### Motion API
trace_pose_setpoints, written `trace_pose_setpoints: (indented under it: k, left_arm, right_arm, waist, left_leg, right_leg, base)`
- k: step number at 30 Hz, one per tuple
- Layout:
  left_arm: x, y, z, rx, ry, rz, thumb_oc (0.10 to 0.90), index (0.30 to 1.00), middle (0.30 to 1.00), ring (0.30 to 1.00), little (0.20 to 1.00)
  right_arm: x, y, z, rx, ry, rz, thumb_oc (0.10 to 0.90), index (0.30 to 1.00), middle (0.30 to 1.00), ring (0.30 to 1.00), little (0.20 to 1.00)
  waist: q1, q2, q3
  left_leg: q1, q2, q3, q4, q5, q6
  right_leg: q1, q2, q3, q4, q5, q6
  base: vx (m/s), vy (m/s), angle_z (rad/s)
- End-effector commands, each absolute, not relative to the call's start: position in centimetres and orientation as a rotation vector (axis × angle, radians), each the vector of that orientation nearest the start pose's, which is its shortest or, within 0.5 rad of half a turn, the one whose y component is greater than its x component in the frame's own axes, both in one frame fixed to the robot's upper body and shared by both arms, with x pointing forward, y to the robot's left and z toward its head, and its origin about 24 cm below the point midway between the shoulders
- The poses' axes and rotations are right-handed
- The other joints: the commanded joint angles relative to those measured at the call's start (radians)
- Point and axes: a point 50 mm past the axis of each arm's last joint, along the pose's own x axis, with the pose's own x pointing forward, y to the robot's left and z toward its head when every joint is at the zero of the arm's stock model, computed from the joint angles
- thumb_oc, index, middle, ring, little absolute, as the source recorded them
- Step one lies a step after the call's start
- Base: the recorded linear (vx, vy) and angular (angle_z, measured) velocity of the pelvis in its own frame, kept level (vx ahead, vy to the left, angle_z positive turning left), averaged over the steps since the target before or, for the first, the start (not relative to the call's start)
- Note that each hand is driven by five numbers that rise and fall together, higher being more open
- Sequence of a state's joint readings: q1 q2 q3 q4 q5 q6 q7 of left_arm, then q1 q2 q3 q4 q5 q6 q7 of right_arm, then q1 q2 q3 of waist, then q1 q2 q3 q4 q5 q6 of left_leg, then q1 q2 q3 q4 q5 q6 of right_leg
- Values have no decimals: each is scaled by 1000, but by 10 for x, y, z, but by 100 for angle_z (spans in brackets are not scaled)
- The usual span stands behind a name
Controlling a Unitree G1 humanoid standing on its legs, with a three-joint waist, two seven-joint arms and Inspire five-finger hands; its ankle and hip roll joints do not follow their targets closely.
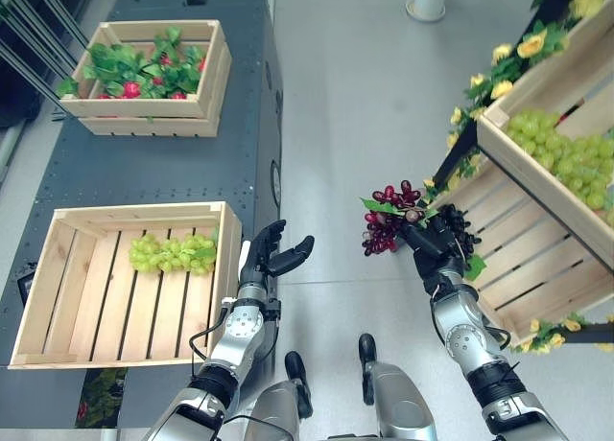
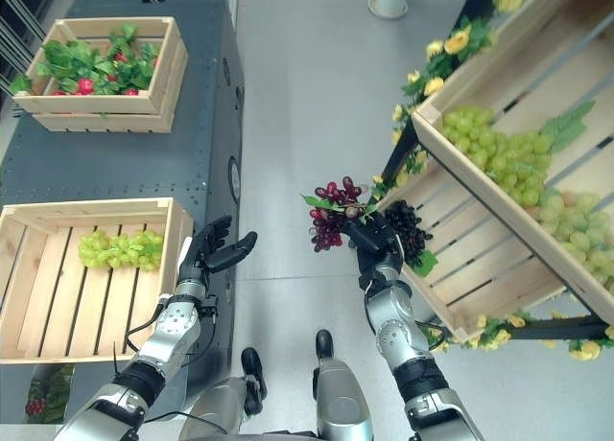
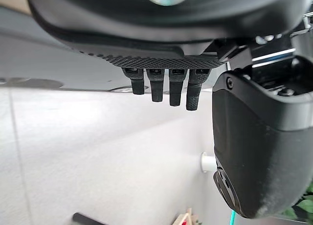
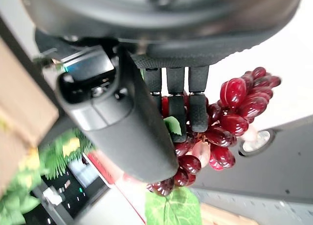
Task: Pick up the fruits from the basket on one side to the basket on the other side
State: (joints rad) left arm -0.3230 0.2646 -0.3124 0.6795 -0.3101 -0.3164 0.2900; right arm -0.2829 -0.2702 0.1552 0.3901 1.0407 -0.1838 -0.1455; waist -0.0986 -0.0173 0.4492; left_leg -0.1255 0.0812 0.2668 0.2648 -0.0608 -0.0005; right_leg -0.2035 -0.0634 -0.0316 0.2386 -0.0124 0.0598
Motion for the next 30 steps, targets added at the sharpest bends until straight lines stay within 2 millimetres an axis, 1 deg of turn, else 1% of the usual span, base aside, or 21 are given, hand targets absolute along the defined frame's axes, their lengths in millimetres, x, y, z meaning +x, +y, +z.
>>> trace_pose_setpoints:
  k: [1,3,4,8,11,16,17,18,20,22,24,25,26,27,28,29,30]
  left_arm:
    - [317,150,43,29,-162,88,800,900,900,900,900]
    - [320,147,49,18,-185,91,800,900,900,900,900]
    - [320,147,49,17,-186,91,800,900,900,900,900]
    - [321,142,53,-9,-203,101,800,900,900,900,900]
    - [321,139,56,-28,-213,102,800,900,900,900,900]
    - [322,134,59,-55,-215,108,800,900,900,900,900]
    - [322,133,59,-61,-211,111,800,900,900,900,900]
    - [322,132,59,-63,-211,110,800,900,900,900,900]
    - [322,131,61,-64,-212,105,800,900,900,900,900]
    - [322,129,61,-61,-211,96,800,900,900,900,900]
    - [322,130,61,-63,-205,95,800,900,900,900,900]
    - [323,131,60,-70,-190,102,800,900,900,900,900]
    - [323,131,60,-70,-188,102,800,900,900,900,900]
    - [323,131,59,-73,-176,101,800,900,900,900,900]
    - [323,131,59,-73,-174,99,800,900,900,900,900]
    - [323,130,58,-70,-170,90,800,900,900,900,900]
    - [323,130,59,-70,-172,87,800,900,900,900,900]
  right_arm:
    - [321,-194,124,784,-387,6,400,300,300,300,300]
    - [324,-197,135,792,-434,21,400,300,300,300,300]
    - [324,-197,136,792,-437,22,400,300,300,300,300]
    - [323,-202,151,795,-502,32,400,300,300,300,300]
    - [322,-205,158,792,-533,36,400,300,300,300,300]
    - [318,-214,163,817,-569,30,400,300,300,300,300]
    - [317,-217,162,824,-573,27,400,300,300,300,300]
    - [316,-218,162,828,-576,26,400,300,300,300,300]
    - [313,-225,163,842,-601,14,400,300,300,300,300]
    - [310,-240,169,833,-656,-11,400,300,300,300,300]
    - [309,-247,173,826,-681,-27,400,300,300,300,300]
    - [306,-257,178,815,-715,-51,400,300,300,300,300]
    - [306,-259,178,812,-719,-58,400,300,300,300,300]
    - [304,-269,182,804,-743,-87,400,300,300,300,300]
    - [304,-271,183,805,-747,-91,400,300,300,300,300]
    - [304,-280,187,808,-766,-116,400,300,300,300,300]
    - [303,-284,188,808,-773,-121,400,300,300,300,300]
  waist:
    - [-26,-1,-29]
    - [-42,5,-1]
    - [-42,6,-1]
    - [-68,11,39]
    - [-81,13,57]
    - [-101,9,71]
    - [-105,9,70]
    - [-107,8,71]
    - [-110,4,71]
    - [-113,-1,71]
    - [-114,-3,71]
    - [-115,-7,71]
    - [-115,-8,71]
    - [-113,-13,71]
    - [-113,-13,71]
    - [-109,-17,71]
    - [-108,-17,71]
  left_leg:
    - [-72,-15,-45,208,-95,-15]
    - [-121,0,-34,270,-91,-19]
    - [-126,2,-34,275,-91,-19]
    - [-192,22,-24,370,-87,-24]
    - [-223,29,-14,412,-83,-23]
    - [-278,46,-9,477,-72,-24]
    - [-275,46,-18,486,-88,-34]
    - [-277,46,-17,489,-91,-33]
    - [-286,49,-14,500,-87,-33]
    - [-296,54,-11,510,-87,-34]
    - [-300,56,-12,516,-88,-34]
    - [-302,56,-14,519,-91,-34]
    - [-302,57,-14,521,-92,-34]
    - [-306,56,-17,529,-96,-33]
    - [-308,56,-17,531,-98,-32]
    - [-313,54,-20,538,-105,-30]
    - [-318,54,-20,538,-102,-27]
  right_leg:
    - [19,33,-58,111,-86,-81]
    - [-22,38,-56,154,-101,-91]
    - [-26,38,-56,157,-102,-91]
    - [-85,50,-46,228,-128,-107]
    - [-116,58,-41,257,-136,-113]
    - [-163,72,-26,291,-144,-122]
    - [-158,76,-19,299,-161,-118]
    - [-161,77,-18,301,-163,-118]
    - [-168,81,-14,305,-163,-119]
    - [-176,87,-10,307,-162,-119]
    - [-181,89,-7,312,-162,-120]
    - [-185,92,-4,315,-161,-118]
    - [-184,92,-4,314,-161,-118]
    - [-187,92,-3,317,-159,-117]
    - [-189,92,-3,319,-158,-117]
    - [-194,92,-2,322,-157,-115]
    - [-199,92,-2,320,-151,-116]
  base:
    - [-80,20,-5]
    - [-89,29,3]
    - [-74,35,-2]
    - [-32,48,-15]
    - [-12,55,-28]
    - [23,57,-9]
    - [108,60,-17]
    - [110,49,-16]
    - [40,28,-13]
    - [41,27,-6]
    - [39,26,-2]
    - [49,25,2]
    - [70,24,4]
    - [40,6,1]
    - [56,9,0]
    - [0,0,0]
    - [0,0,0]
